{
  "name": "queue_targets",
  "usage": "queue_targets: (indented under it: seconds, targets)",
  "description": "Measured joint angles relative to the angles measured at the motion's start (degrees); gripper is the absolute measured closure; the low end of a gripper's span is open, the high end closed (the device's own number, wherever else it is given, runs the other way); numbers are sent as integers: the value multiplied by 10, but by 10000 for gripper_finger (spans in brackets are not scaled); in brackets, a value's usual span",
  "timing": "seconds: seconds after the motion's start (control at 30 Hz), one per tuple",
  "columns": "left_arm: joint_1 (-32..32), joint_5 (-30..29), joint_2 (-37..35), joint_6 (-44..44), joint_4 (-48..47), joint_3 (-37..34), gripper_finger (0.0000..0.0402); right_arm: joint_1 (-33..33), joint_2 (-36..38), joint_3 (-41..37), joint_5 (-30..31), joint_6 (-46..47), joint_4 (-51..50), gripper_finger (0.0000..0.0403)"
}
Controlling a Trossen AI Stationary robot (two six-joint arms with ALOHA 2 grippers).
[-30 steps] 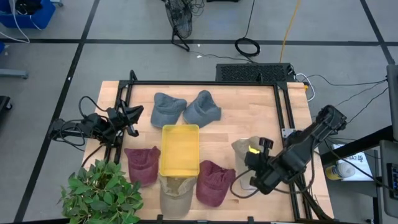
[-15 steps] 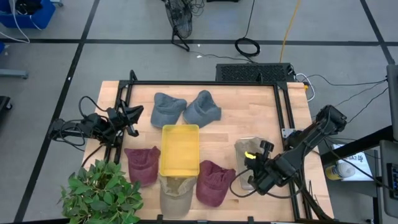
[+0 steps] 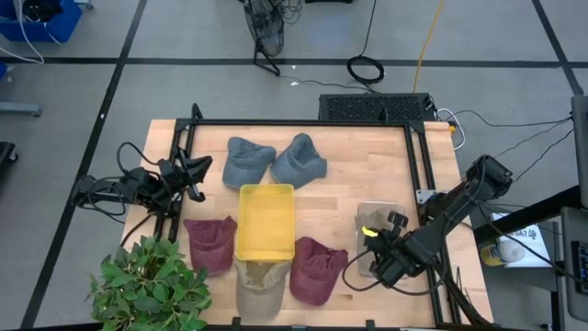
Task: Pick & Place hat
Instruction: Put the top brown cap into the transparent bin, then put the brown cap into the transparent bin
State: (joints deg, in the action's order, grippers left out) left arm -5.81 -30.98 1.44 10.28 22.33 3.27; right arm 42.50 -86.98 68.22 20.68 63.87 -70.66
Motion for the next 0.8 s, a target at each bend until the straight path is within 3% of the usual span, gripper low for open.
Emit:
queue_targets:
  seconds: [0.27,0.63,0.8]
  targets:
    - [0,0,0,-1,-3,0,364,0,0,-27,-25,-17,39,372]
    - [0,0,0,-1,-2,0,364,-7,40,-1,-45,-16,23,240]
    - [0,0,0,-1,-2,0,364,-15,85,-1,-40,-23,22,205]
